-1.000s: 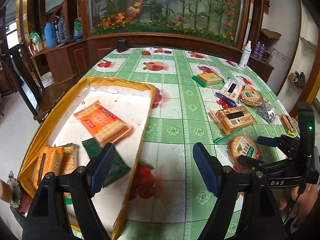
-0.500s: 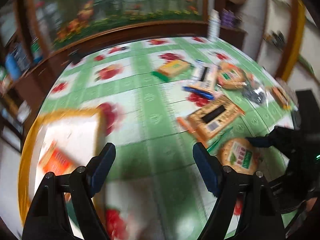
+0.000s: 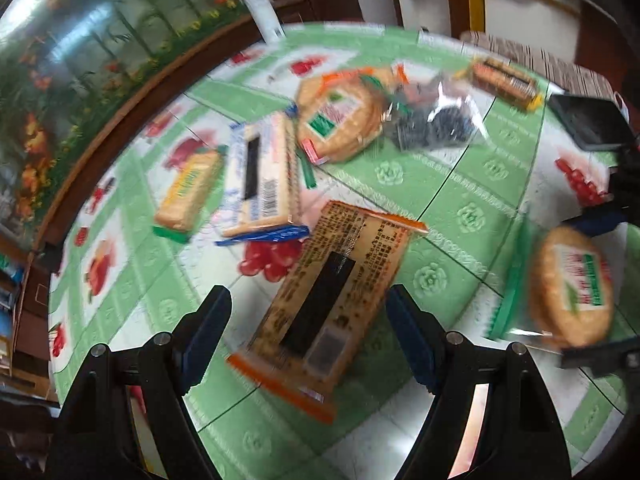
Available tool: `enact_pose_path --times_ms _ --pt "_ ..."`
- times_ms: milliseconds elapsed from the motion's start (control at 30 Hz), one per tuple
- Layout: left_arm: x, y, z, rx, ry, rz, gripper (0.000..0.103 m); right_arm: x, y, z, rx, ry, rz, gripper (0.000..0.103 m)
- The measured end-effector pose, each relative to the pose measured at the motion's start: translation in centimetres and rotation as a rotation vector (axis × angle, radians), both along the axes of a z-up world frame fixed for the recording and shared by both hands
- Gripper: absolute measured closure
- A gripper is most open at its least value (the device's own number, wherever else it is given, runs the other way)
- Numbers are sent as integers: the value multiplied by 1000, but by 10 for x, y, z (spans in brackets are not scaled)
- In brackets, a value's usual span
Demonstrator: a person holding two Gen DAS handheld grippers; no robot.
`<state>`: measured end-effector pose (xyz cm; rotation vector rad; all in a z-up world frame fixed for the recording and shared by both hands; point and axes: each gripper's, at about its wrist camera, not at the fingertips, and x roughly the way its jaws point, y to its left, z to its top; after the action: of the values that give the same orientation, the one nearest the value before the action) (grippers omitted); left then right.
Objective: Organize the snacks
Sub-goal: 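Grasp the round cracker pack with the right gripper while the left grasps the brown cracker pack, then carry both held packs over the white tray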
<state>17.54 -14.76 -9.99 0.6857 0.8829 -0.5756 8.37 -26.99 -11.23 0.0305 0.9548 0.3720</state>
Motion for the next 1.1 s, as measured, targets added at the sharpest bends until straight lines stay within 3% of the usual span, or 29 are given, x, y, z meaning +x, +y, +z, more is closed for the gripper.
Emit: enact_pose_path --times_ms 67,233,333,433,800,1100 --pt "6 -3 -9 6 30 5 23 -2 -2 2 9 -3 -7 25" --pt "16 8 -10 -99 104 69 23 -7 -7 6 22 -14 -23 25" --pt "16 16 -10 -158 126 123 37 -9 -9 9 25 -27 -43 25" --pt "12 24 -8 -182 108 171 43 -10 -10 11 31 -37 -62 25" --pt "-21 64 8 -342 81 315 50 -17 -13 19 67 -70 -97 25" --pt "-59 107 27 -395 -41 476 51 -21 -1 32 87 -112 -95 26"
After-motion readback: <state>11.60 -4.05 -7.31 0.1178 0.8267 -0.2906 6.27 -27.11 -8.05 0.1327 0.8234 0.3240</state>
